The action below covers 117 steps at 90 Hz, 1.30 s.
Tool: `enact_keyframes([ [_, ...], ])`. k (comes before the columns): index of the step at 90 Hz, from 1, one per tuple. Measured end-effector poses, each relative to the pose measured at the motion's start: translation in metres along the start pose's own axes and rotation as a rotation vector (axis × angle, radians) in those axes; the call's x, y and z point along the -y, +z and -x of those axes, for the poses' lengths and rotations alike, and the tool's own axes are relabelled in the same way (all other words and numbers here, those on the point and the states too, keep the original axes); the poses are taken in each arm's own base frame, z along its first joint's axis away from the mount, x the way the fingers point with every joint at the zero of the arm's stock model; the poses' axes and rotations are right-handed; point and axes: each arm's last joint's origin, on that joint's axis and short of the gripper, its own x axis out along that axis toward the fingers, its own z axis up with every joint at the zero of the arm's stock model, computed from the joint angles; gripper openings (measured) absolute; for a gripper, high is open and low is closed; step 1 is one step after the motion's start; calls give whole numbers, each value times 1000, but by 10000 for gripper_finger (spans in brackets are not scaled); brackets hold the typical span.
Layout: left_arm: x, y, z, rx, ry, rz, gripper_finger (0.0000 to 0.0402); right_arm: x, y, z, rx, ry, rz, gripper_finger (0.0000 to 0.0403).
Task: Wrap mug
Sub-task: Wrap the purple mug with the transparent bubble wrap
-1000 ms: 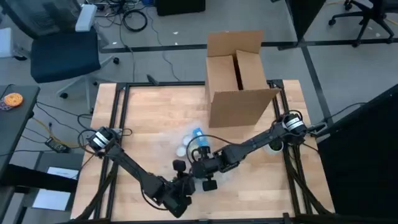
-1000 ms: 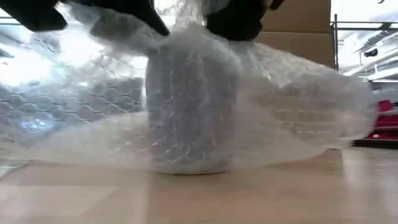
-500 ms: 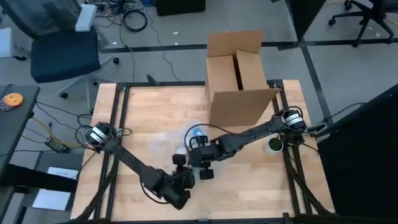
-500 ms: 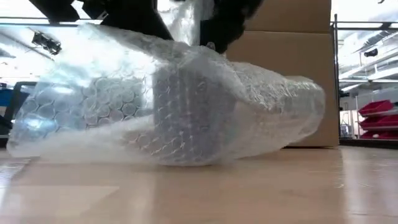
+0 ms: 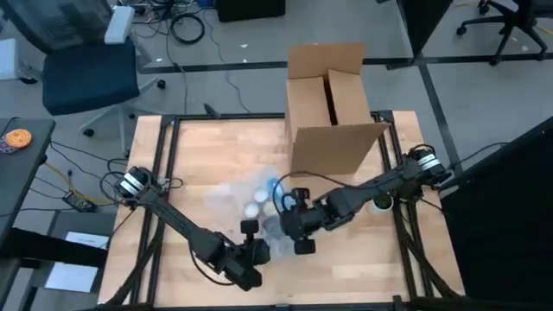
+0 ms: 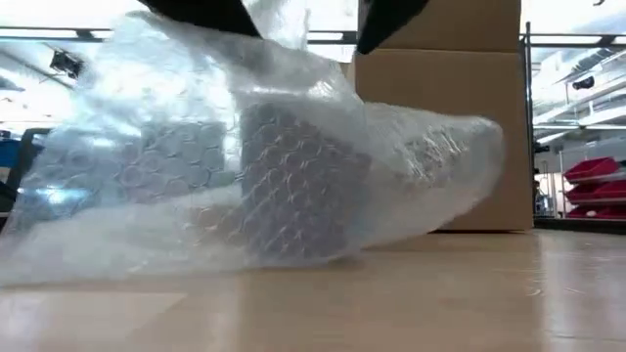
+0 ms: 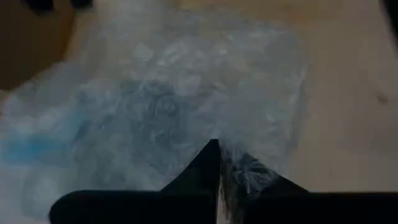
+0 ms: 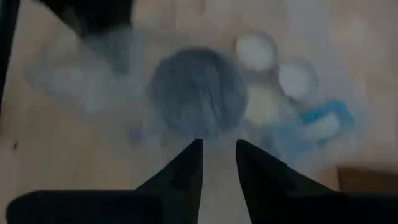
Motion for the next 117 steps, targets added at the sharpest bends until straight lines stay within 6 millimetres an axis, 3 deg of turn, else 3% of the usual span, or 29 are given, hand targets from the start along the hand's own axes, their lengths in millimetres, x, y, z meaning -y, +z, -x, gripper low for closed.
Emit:
enact_keyframes([
  [14, -3, 2, 5, -6, -27, 59, 0, -16, -17, -8, -30, -23, 33, 74],
  [32, -16, 16, 34, 58, -58, 149, 0, -25, -32, -25, 1, -61, 64, 74],
  [52, -31, 24, 59, 84, -81, 287, 0, -15, -14, -34, 159, -74, 99, 73],
  [78, -32, 21, 58, 54, -79, 336, 1, 0, -3, -46, 201, -36, 69, 73],
  [96, -29, 22, 57, 42, -132, 364, 12, -2, 1, -71, 233, -10, 106, 73],
  [117, -26, 22, 57, -32, -242, 486, 48, -4, 11, -71, 328, -11, 131, 73],
])
